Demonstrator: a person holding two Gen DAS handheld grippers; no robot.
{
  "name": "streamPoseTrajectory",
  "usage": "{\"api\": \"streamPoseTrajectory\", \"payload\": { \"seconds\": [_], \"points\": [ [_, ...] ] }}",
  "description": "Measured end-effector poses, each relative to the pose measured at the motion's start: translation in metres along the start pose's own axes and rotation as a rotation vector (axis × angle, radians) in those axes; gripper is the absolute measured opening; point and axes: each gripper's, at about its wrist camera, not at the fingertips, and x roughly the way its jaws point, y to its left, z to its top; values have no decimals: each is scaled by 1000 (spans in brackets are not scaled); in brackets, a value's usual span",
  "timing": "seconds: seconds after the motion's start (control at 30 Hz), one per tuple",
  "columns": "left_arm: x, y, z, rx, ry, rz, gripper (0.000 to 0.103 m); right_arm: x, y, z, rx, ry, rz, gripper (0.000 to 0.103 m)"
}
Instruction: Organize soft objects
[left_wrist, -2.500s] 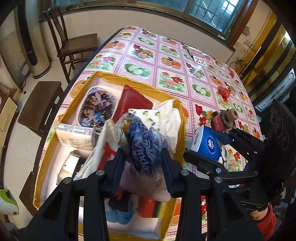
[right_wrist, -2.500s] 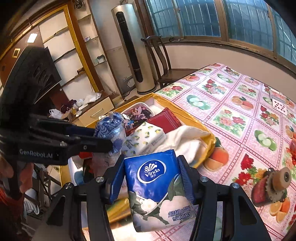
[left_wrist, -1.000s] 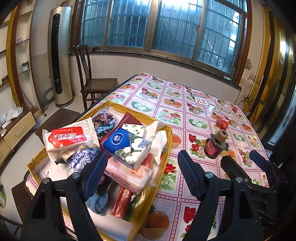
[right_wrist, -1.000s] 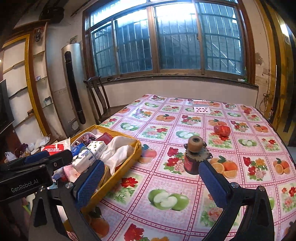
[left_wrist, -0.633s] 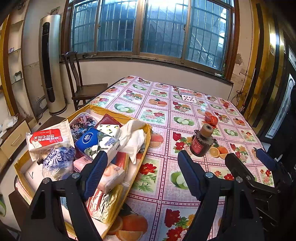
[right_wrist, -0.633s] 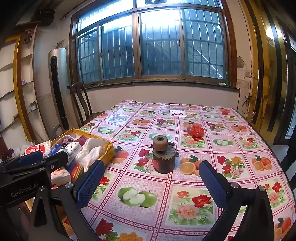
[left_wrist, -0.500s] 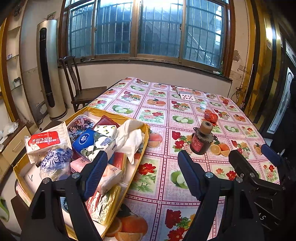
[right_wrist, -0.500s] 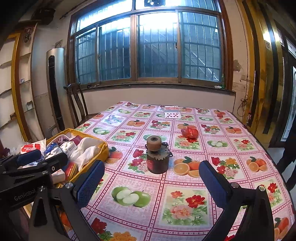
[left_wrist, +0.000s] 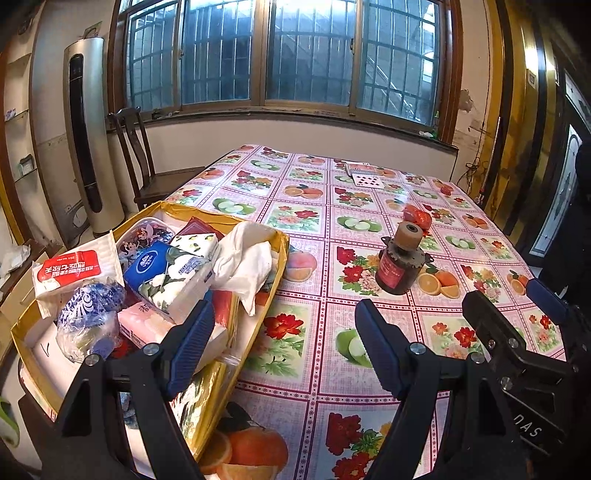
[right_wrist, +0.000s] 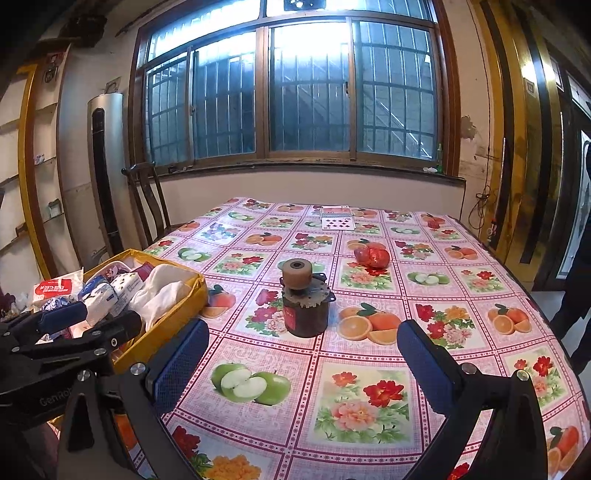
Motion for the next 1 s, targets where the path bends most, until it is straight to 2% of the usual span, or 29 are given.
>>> {"api": "streamPoseTrajectory", "payload": {
  "seconds": [0.43,0.63,1.0],
  "points": [
    [-2,20,1,-23,5,22,78,5,20,1,-31,17,29,103],
    [-9,37,6,-13,-26,62,78,8,39,5,-45,16,63,103],
    [-4,70,0,-58,-13,96,79,18,72,1,-66,36,109,103]
  ]
}}
